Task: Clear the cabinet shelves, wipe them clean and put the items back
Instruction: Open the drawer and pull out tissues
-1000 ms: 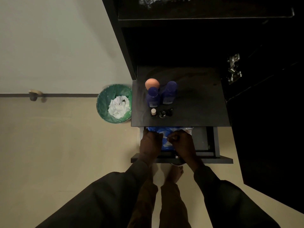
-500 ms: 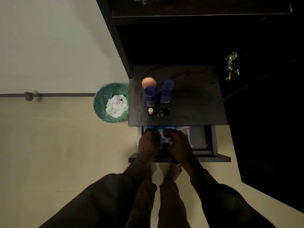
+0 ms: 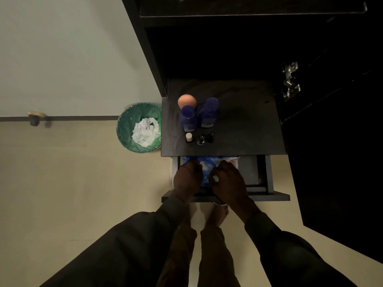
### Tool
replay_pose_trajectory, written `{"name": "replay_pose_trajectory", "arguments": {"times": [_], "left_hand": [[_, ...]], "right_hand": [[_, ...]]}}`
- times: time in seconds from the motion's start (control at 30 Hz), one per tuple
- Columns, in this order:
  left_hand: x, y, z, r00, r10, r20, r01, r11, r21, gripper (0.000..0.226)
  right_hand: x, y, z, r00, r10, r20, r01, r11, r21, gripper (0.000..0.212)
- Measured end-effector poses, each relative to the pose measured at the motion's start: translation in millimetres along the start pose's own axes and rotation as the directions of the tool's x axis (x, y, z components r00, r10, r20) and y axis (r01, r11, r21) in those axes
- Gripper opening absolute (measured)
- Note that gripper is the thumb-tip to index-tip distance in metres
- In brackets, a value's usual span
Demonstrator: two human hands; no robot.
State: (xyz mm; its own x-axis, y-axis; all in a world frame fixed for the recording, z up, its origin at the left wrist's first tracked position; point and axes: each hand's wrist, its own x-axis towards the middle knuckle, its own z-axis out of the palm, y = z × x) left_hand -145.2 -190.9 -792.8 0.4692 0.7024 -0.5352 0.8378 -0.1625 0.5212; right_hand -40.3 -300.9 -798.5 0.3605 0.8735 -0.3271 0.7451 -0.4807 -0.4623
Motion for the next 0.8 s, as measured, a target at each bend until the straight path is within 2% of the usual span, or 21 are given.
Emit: {"name": "replay_pose_trajectory", "arguments": {"times": [0.23,0.37,0.57,0.7,0.8], "left_hand": [[0,0,2,0.999,0.048,0.018,-0.050,0.993,0.106,0.026],[0,-1,1,0.998,0.052,0.033,-0.053,0.998,0.018,0.026],[1,-12,3,0.994,0.079,0.073,-0.075,0.995,-0.068,0.030],[0,-18,2,0.990,0.125,0.070,-0.119,0.990,-0.082,0.030],[0,-19,1,0.984,0.151,0.099,-0.142,0.986,-0.091,0.027]], "right_hand": [[5,-5,-9,1.000,-0.008,0.029,0.007,0.999,0.035,0.025],[4,-6,-8,0.992,0.052,0.117,-0.060,0.996,0.069,0.043],[10,-17,-3,0.976,0.210,0.050,-0.216,0.949,0.228,0.027],[16,-25,-6,0.966,0.253,0.046,-0.256,0.925,0.281,0.033],[20,-24,-6,0.951,0.284,0.125,-0.309,0.896,0.318,0.042]]}}
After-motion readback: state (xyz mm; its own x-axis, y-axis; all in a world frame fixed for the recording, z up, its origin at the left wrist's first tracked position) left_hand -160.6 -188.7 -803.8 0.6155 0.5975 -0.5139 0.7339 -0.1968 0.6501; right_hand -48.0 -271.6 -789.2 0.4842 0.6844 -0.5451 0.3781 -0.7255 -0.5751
